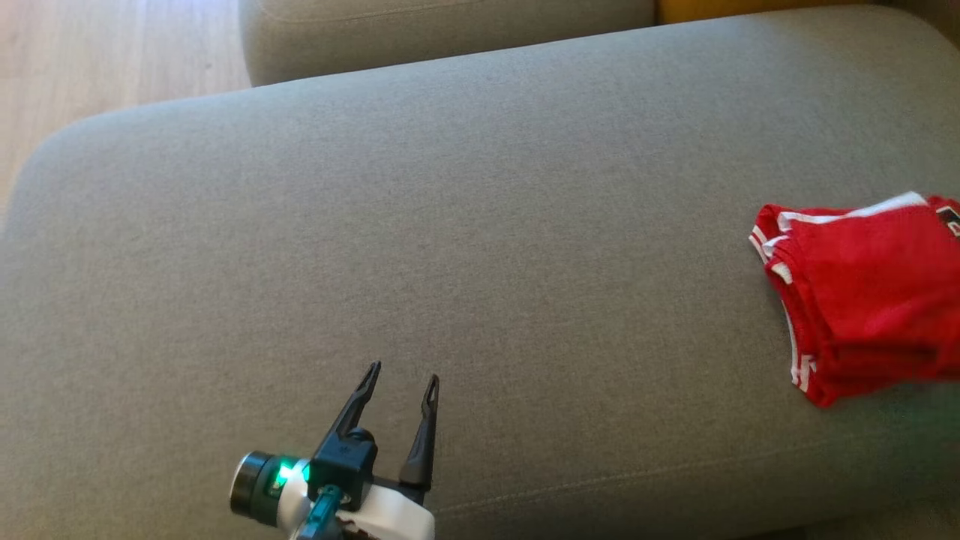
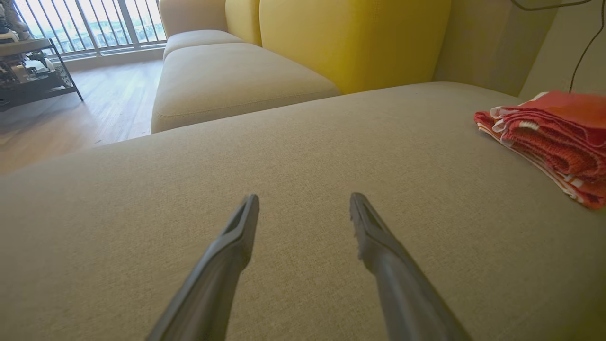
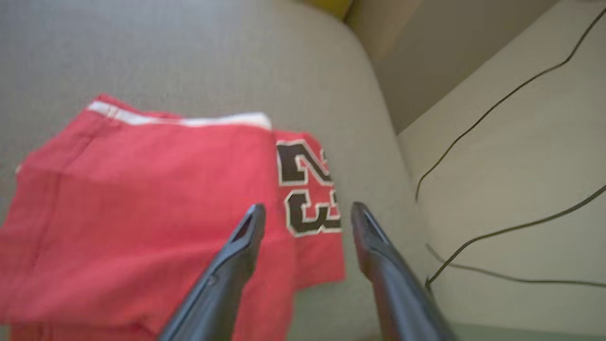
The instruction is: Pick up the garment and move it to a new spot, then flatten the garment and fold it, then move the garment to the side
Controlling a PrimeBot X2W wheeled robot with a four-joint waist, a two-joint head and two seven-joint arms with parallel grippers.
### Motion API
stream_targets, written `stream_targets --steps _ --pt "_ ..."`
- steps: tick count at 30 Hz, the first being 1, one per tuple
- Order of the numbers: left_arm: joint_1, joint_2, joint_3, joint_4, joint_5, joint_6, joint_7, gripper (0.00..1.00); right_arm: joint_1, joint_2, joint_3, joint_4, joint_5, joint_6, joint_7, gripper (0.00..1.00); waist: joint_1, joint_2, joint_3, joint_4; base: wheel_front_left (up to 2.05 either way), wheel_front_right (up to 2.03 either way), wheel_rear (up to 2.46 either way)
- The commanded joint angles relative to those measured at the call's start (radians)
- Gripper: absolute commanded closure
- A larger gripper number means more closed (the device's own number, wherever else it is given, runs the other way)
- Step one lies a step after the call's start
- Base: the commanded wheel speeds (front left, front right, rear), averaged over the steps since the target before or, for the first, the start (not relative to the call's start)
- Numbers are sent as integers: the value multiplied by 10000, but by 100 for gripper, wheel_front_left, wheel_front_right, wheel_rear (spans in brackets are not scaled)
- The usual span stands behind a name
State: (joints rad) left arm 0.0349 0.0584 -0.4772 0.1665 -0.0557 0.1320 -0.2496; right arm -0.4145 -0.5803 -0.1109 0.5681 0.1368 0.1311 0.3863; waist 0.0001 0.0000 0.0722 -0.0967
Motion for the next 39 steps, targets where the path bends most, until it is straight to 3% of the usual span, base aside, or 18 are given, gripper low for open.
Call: stream_targets --steps 1,3,6,10,13,16,19,24,37,39 --pt "-408 -80 333 -290 -1 60 -122 0 105 14 -397 -831 -740 -4 -437 0 -1 0 -101 93 0 0 0" --pt "-375 -80 385 -303 -69 103 -122 0 239 324 -695 -1182 -1113 -4 -632 0 -1 0 -166 128 0 0 0" --pt "-202 -80 519 -435 -516 193 -122 0 916 1500 -876 -2544 -1749 -4 -1145 0 -1 0 -420 199 0 0 0" --pt "-1 -81 771 -991 -977 398 -122 0 2138 3271 -316 -4229 -1495 -4 -2147 0 -1 0 -768 340 0 0 0" --pt "113 -81 1057 -1269 -988 698 -122 0 2959 4188 163 -4888 -1710 -4 -3412 0 -1 0 -987 492 0 0 0" --pt "282 -81 1360 -1214 -1004 1028 -122 0 3581 4911 330 -4722 -1704 -4 -5241 0 -1 0 -1272 660 0 0 0" --pt "490 -81 1635 -1138 -1066 1211 -122 0 4196 5160 546 -4132 -1808 -4 -6283 0 -1 0 -1629 848 0 0 0" --pt "943 -75 2047 -1262 -1086 1079 -122 0 4904 5288 285 -4396 -1698 -4 -6473 0 -1 0 -2087 1061 0 0 0" --pt "1585 -19 2436 -1475 -1002 -13 -122 0 5976 5299 222 -5144 -957 -4 -6479 0 -1 0 -2382 1380 0 0 0" --pt "1620 -35 2316 -1380 -1202 -358 -122 0 5989 5300 276 -5169 -916 -4 -6479 0 -1 0 -2386 1394 0 0 0"
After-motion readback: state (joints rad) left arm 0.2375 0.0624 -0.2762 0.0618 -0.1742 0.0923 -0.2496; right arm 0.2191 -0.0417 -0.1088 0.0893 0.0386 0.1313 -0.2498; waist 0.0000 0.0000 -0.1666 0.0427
